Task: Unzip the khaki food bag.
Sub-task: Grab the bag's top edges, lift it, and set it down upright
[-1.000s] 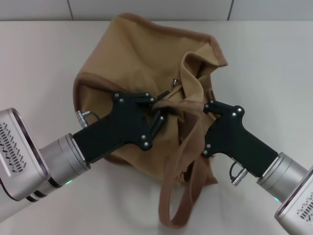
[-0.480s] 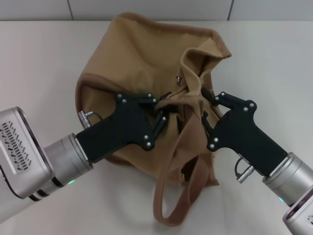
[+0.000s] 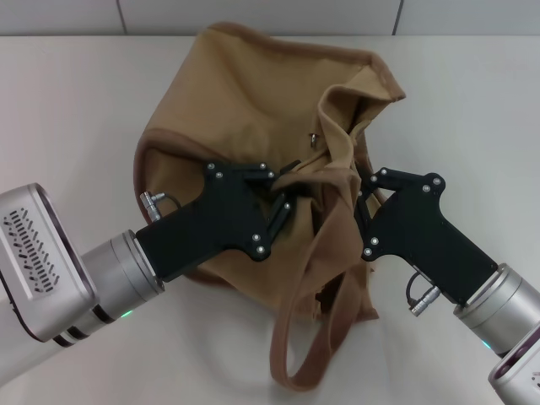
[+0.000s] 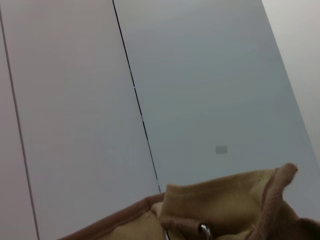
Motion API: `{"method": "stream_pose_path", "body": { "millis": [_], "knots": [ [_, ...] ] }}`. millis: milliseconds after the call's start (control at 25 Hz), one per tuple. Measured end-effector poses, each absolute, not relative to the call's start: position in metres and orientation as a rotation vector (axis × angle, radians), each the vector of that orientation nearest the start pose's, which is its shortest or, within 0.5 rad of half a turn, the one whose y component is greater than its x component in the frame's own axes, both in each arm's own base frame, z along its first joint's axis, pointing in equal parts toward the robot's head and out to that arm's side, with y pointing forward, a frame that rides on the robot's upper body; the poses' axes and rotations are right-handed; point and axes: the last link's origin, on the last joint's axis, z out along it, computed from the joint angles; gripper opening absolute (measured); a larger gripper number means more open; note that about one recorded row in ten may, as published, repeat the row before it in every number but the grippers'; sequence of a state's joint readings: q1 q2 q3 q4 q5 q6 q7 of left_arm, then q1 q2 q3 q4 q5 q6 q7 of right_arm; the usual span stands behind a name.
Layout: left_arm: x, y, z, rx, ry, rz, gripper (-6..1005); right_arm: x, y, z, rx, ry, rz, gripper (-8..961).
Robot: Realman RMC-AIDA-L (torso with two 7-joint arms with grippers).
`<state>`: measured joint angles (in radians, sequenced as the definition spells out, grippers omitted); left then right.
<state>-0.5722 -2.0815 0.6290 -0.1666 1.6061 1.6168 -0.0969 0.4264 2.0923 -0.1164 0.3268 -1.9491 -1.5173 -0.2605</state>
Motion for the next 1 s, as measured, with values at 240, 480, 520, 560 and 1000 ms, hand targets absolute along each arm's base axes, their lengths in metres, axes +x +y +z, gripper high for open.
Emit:
{"method": "stream_pose_path", "body": {
  "millis": [240, 480, 520, 560, 1000],
  "knots": [
    [-0.235, 0.262, -0.083, -2.306, 0.088, -1.088, 71, 0.242, 0.24, -0.098, -2.07, -0.111, 0.893, 7],
    [-0.23, 0.26, -0.081, -2.277, 0.063, -1.141, 72, 0.244, 0.238, -0.098, -2.068, -0.106, 0.885, 8],
    [-0.229, 0.259, -0.08, -2.27, 0.059, -1.153, 72, 0.244, 0.238, -0.098, -2.068, -0.105, 0.885, 8],
    [-0.229, 0.259, -0.079, -2.264, 0.055, -1.164, 72, 0.245, 0.238, -0.098, -2.068, -0.104, 0.883, 8],
    [-0.224, 0.261, -0.074, -2.182, -0.002, -1.214, 75, 0.248, 0.238, -0.097, -2.058, -0.091, 0.868, 7]
  ]
}}
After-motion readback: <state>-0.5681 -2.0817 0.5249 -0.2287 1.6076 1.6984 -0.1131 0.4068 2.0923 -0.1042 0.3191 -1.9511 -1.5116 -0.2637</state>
